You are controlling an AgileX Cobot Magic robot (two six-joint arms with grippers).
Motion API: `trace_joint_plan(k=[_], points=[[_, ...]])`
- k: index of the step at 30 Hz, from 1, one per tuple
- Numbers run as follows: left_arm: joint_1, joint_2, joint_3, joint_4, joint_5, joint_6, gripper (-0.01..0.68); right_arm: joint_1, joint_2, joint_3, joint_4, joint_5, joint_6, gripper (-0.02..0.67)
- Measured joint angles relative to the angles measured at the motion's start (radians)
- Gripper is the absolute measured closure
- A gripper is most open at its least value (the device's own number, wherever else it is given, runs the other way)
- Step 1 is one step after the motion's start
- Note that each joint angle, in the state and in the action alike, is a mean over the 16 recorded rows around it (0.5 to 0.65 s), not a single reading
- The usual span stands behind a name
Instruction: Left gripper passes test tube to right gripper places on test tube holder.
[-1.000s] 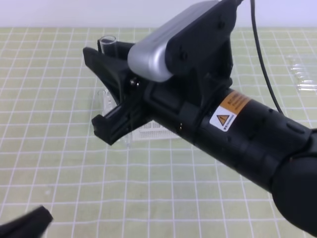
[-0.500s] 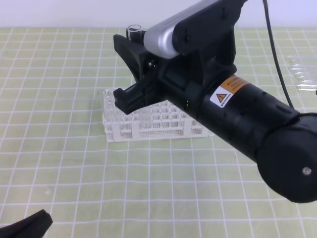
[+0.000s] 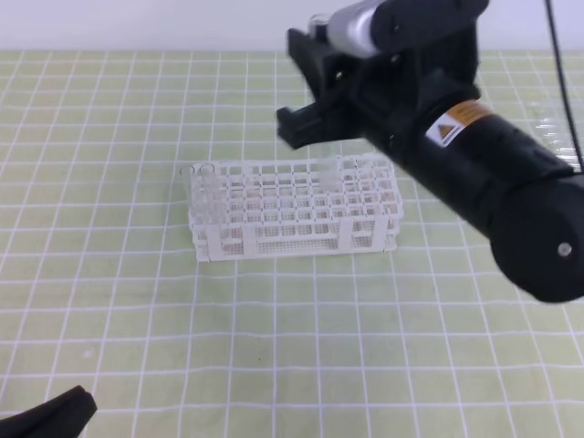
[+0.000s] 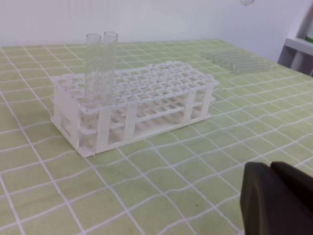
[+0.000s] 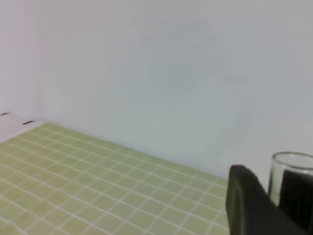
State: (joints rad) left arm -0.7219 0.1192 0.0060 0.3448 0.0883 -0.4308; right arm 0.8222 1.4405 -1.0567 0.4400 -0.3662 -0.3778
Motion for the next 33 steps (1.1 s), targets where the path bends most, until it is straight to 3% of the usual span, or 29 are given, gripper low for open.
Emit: trace_joint_plan(k=[7,22,33], points=[[0.000,0.001,0.001,0.001,-0.002,0.000,0.675,-0.065,0.004,0.000,-0.038,0.023,0.033,0.556],[0.000,0.001,0.001,0.001,-0.002,0.000,0.675,-0.136,0.151,-0.016,-0.447,-0.226,0.471,0.556],[0.000,-0.001,0.000,0.000,0.001,0.000,0.675,-0.140,0.339,-0.168,-0.606,-0.252,0.588,0.556]])
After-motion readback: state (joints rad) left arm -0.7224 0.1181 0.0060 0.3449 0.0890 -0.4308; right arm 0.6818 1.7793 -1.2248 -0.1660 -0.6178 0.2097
